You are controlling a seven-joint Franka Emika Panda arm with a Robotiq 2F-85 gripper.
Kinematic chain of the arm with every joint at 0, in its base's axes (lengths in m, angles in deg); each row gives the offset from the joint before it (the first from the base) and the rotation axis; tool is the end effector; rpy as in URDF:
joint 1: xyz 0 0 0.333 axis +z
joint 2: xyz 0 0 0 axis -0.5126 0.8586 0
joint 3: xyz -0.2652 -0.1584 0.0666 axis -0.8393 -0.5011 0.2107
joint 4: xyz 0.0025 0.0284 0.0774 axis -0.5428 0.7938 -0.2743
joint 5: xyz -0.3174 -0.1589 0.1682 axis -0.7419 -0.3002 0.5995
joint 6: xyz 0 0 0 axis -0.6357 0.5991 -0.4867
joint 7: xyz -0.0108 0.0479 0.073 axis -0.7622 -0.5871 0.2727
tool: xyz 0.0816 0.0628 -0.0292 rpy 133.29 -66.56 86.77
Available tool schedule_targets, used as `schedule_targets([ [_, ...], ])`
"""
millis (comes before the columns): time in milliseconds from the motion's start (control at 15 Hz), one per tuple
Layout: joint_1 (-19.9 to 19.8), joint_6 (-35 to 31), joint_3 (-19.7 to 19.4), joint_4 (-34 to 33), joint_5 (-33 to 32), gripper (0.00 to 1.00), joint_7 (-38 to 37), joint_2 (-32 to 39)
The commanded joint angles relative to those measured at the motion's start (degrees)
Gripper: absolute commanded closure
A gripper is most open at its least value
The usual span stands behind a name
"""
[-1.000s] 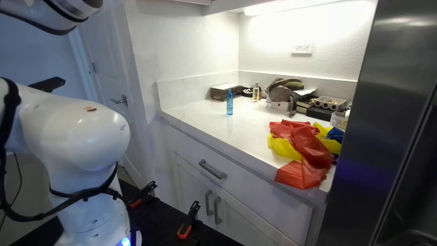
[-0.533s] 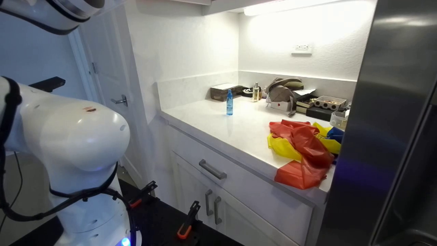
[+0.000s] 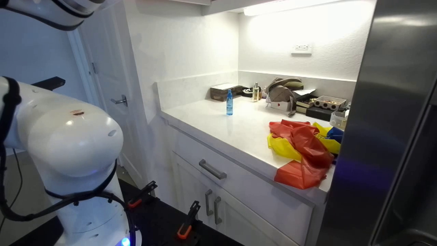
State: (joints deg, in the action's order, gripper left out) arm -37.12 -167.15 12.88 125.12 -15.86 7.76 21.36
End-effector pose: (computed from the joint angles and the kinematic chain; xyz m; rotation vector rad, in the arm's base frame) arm 0.2568 0.2031 0.6803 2.0320 0.5366 2.2456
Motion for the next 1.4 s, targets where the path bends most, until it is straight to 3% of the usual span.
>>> schedule_targets([
  [0,-5.8,-0.3,5.0,-5.5,1.9,0.0,-3.1,1.8],
  [267,-5.8,1.2,7.7,-9.4,3.0,0.0,-4.9,4.4],
  [1333,-23.6,-1.9,21.4,-17.8,7.1,0.0,-7.8,6.9],
])
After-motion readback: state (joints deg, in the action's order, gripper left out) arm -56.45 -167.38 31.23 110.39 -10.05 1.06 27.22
